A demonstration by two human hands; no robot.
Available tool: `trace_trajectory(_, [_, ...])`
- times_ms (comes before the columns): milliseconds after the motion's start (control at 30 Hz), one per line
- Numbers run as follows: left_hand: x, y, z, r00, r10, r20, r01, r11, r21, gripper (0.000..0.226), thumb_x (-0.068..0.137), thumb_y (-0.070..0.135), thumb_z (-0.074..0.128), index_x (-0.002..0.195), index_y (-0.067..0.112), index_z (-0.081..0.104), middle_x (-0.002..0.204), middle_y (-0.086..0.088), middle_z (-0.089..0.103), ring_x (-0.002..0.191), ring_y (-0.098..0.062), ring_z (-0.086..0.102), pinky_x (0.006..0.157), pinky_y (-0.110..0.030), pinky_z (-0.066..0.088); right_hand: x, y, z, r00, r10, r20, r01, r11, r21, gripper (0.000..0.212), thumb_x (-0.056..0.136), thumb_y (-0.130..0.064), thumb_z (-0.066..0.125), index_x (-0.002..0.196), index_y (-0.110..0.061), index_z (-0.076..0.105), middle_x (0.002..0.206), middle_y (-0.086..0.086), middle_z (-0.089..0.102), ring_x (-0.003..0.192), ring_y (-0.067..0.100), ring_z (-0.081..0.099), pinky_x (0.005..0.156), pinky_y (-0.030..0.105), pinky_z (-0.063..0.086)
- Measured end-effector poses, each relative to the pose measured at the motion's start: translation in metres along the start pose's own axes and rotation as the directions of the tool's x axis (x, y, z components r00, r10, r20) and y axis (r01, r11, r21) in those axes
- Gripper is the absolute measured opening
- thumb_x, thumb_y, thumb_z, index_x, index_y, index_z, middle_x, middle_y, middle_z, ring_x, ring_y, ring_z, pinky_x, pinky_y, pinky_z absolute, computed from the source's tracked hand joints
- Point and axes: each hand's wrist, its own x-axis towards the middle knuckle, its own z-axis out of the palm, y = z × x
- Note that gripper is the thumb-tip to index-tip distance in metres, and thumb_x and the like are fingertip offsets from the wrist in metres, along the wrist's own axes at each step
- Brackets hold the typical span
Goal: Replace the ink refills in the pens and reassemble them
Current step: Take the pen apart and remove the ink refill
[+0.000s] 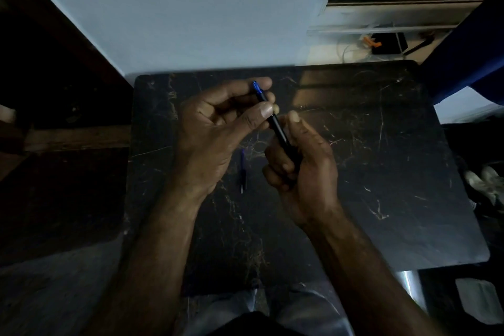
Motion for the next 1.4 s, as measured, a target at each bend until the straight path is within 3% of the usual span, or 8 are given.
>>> trace_trajectory(233, [0.001, 0.004, 0.008, 0.993, 0.045, -0.108, -0.043, 0.999, 0.027, 0.032, 0.096, -0.008, 0.074, 0.127, 0.001, 0.072, 0.103, 0.001, 0.082, 0.098, -0.013, 0.079, 0.080, -0.024, 0.062, -0.004, 0.005, -0.001, 0.992, -0.125, -0.017, 0.125, 0.992, -0.004, 0.011, 0.091, -0.002, 0.065, 0.097, -0.010, 0.061, 0.063, -0.003, 0.048, 0.049, 0.008, 0.041, 0.044, 0.024, 0.037])
trace_trajectory(300, [0.003, 0.005, 0.010, 0.994, 0.050, -0.099, -0.047, 0.998, 0.036, 0.034, 0.097, -0.009, 0.073, 0.130, -0.001, 0.070, 0.104, -0.002, 0.080, 0.098, -0.013, 0.078, 0.081, -0.025, 0.063, -0.003, 0.004, -0.004, 0.991, -0.129, -0.020, 0.129, 0.992, -0.004, 0.003, 0.094, -0.007, 0.065, 0.093, -0.009, 0.063, 0.062, -0.001, 0.050, 0.048, 0.008, 0.043, 0.044, 0.023, 0.038])
trace_trajectory(533, [0.008, 0.000, 0.017, 0.996, 0.057, -0.064, -0.052, 0.995, 0.080, 0.035, 0.097, -0.010, 0.072, 0.131, -0.001, 0.069, 0.110, -0.010, 0.079, 0.098, -0.009, 0.078, 0.080, -0.023, 0.062, 0.000, 0.007, -0.011, 0.998, -0.004, -0.057, 0.001, 0.998, -0.059, 0.043, 0.111, -0.044, 0.052, 0.096, -0.009, 0.070, 0.054, -0.004, 0.037, 0.042, 0.008, 0.031, 0.041, 0.023, 0.028])
trace_trajectory(600, [0.008, -0.001, 0.017, 0.995, 0.054, -0.086, -0.048, 0.996, 0.073, 0.035, 0.097, -0.009, 0.073, 0.130, 0.001, 0.070, 0.107, -0.005, 0.080, 0.097, -0.011, 0.078, 0.080, -0.024, 0.062, 0.000, 0.006, -0.013, 0.999, -0.010, -0.048, 0.008, 0.999, -0.043, 0.030, 0.107, -0.039, 0.058, 0.111, -0.010, 0.066, 0.065, -0.003, 0.042, 0.050, 0.009, 0.037, 0.044, 0.025, 0.033])
trace_trajectory(733, [0.010, -0.003, 0.016, 0.992, 0.072, -0.099, -0.064, 0.995, 0.082, 0.034, 0.098, -0.005, 0.074, 0.131, 0.003, 0.070, 0.105, 0.002, 0.082, 0.098, -0.013, 0.079, 0.079, -0.026, 0.063, -0.001, 0.004, -0.017, 0.995, -0.098, -0.025, 0.097, 0.995, -0.032, 0.002, 0.097, -0.012, 0.065, 0.097, -0.011, 0.064, 0.069, -0.002, 0.051, 0.056, 0.008, 0.048, 0.047, 0.024, 0.041])
trace_trajectory(967, [0.014, -0.015, 0.014, 0.998, 0.034, -0.049, -0.033, 0.999, 0.014, 0.031, 0.100, -0.003, 0.072, 0.129, 0.006, 0.072, 0.111, 0.000, 0.083, 0.104, -0.018, 0.080, 0.086, -0.028, 0.063, 0.003, 0.008, -0.017, 0.997, -0.011, -0.073, 0.004, 0.996, -0.084, 0.046, 0.114, -0.042, 0.050, 0.088, -0.010, 0.071, 0.056, -0.004, 0.035, 0.045, 0.009, 0.032, 0.044, 0.025, 0.031])
trace_trajectory(1167, [0.014, -0.025, 0.013, 0.998, 0.048, -0.033, -0.047, 0.999, 0.010, 0.030, 0.098, 0.002, 0.076, 0.126, 0.011, 0.075, 0.109, -0.002, 0.083, 0.104, -0.021, 0.080, 0.089, -0.035, 0.064, 0.001, 0.004, -0.025, 0.986, -0.158, -0.044, 0.147, 0.973, -0.178, 0.004, 0.097, -0.012, 0.068, 0.096, -0.011, 0.064, 0.067, -0.003, 0.050, 0.055, 0.010, 0.044, 0.046, 0.026, 0.038])
trace_trajectory(1400, [0.017, -0.029, 0.009, 0.999, 0.007, 0.038, -0.007, 1.000, -0.010, 0.030, 0.099, 0.002, 0.073, 0.129, 0.008, 0.074, 0.115, -0.004, 0.082, 0.106, -0.020, 0.079, 0.088, -0.033, 0.063, 0.001, 0.008, -0.024, 0.998, -0.010, -0.054, 0.002, 0.990, -0.144, 0.048, 0.112, -0.041, 0.049, 0.092, -0.003, 0.069, 0.056, 0.000, 0.035, 0.045, 0.010, 0.031, 0.045, 0.026, 0.030])
